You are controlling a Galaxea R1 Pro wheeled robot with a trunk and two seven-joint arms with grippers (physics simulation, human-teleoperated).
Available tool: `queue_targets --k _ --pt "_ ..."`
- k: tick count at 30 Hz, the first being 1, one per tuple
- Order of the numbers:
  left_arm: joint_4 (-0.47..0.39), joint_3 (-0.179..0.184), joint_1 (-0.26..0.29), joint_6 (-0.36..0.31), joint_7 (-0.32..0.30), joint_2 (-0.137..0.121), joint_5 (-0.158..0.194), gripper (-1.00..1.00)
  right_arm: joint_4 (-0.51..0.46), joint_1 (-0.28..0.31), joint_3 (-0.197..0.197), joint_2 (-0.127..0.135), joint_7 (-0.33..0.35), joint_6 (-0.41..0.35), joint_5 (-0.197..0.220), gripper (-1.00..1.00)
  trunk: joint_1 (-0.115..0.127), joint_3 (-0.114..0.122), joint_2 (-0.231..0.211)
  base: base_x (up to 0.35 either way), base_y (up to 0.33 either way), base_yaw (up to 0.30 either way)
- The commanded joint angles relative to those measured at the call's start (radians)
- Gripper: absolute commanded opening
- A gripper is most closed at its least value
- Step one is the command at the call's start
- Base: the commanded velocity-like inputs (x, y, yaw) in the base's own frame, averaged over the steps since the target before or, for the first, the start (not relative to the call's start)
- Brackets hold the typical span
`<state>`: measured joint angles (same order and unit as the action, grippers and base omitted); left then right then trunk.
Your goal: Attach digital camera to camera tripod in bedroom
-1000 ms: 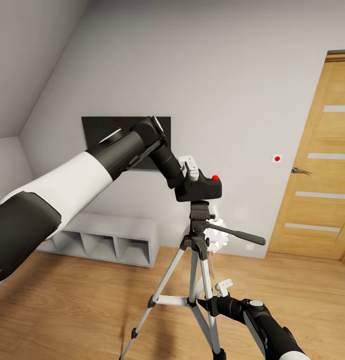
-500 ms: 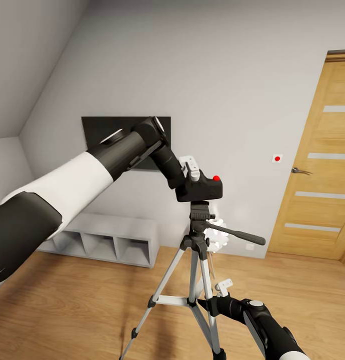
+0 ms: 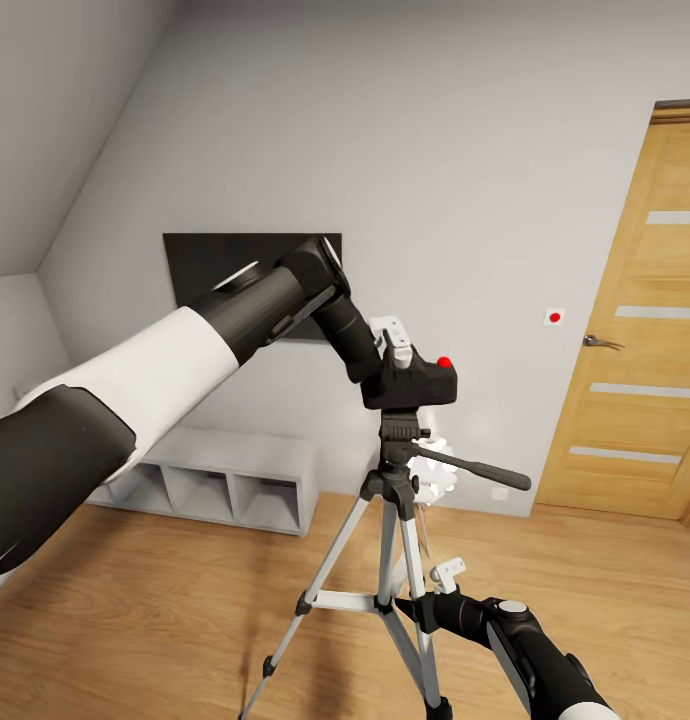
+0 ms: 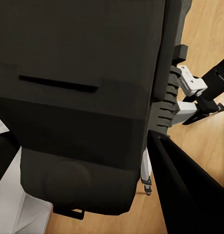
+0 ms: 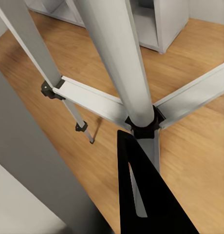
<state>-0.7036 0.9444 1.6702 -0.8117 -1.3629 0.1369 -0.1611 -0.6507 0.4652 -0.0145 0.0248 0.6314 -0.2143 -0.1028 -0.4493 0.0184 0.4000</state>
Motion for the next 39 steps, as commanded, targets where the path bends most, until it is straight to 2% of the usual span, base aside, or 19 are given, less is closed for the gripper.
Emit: queue_targets --k 1,12,20,39 --pt "0.000 -0.001 0.001 -0.008 -0.010 0.001 -0.009 -1.00 0.020 -0.001 0.001 0.000 -0.019 0.004 -0.062 -1.00 -0.001 -0.001 0.000 0.000 0.000 0.000" --pt "0.001 0.001 0.000 -0.006 -0.013 -0.004 -0.010 -1.00 0.020 -0.002 0.001 0.000 -0.018 0.004 -0.062 -1.00 -0.001 -0.001 0.000 0.000 0.000 0.000" --pt "0.001 0.003 0.001 -0.003 -0.013 -0.019 -0.012 -1.00 0.020 -0.001 0.001 0.000 -0.018 0.004 -0.062 -1.00 -0.001 -0.001 0.000 0.000 0.000 0.000" --pt "0.001 0.004 0.001 -0.003 -0.013 -0.020 -0.011 -1.00 0.020 -0.002 0.001 0.000 -0.018 0.004 -0.063 -1.00 -0.001 -0.001 0.000 0.000 0.000 0.000"
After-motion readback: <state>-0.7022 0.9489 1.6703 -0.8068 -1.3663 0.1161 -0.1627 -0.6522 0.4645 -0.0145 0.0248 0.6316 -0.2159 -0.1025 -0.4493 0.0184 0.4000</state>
